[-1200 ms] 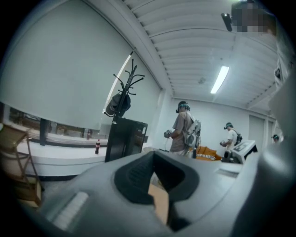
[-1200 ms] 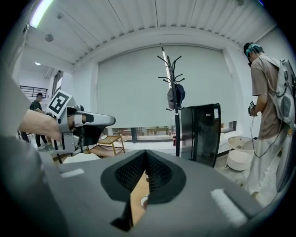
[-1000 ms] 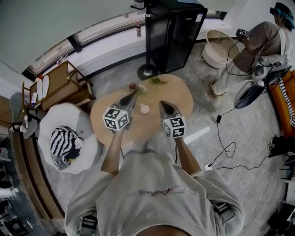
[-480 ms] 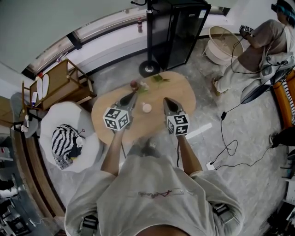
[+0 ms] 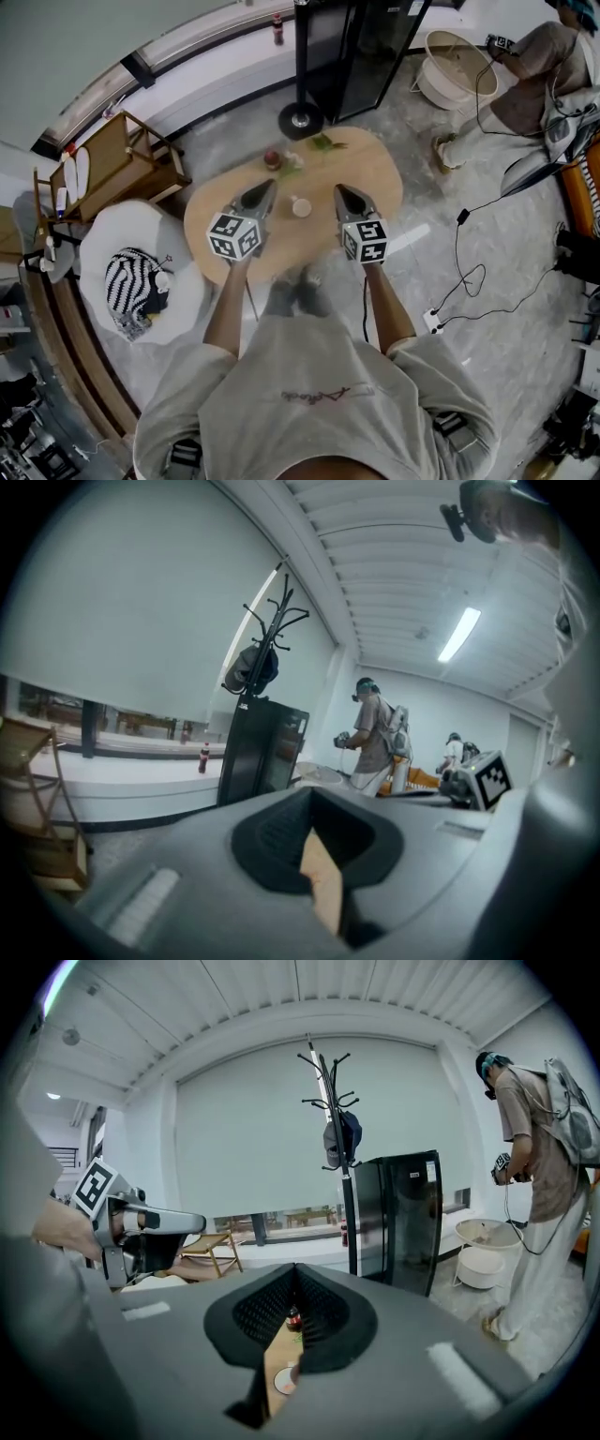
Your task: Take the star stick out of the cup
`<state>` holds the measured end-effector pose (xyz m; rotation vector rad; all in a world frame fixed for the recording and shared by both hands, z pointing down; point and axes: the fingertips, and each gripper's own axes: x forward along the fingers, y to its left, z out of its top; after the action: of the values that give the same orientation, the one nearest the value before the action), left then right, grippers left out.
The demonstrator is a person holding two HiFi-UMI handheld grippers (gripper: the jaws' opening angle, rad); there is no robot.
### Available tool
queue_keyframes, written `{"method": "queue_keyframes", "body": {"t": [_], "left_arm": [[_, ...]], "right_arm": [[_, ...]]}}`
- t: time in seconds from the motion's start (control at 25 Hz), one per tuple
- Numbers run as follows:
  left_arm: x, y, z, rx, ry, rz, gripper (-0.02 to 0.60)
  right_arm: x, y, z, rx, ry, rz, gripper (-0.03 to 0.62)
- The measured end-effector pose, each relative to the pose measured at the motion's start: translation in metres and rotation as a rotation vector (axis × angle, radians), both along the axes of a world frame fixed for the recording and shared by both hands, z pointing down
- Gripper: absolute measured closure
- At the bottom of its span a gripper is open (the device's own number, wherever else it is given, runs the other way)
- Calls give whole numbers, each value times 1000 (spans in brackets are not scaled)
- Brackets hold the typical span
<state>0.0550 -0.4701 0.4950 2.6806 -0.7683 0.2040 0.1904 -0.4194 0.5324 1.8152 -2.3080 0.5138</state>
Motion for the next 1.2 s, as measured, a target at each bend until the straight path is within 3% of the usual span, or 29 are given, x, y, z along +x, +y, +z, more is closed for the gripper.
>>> {"method": "queue_keyframes", "body": {"t": [0.8,1.2], "left_arm": [[8,-13,163,-184,-108,84,581],[-8,-19,242,-210,-154,42,581]], "right_arm": [[8,-7,153,-198,-86,76,589],[-1,2,233,-269,-137,101,589]]}}
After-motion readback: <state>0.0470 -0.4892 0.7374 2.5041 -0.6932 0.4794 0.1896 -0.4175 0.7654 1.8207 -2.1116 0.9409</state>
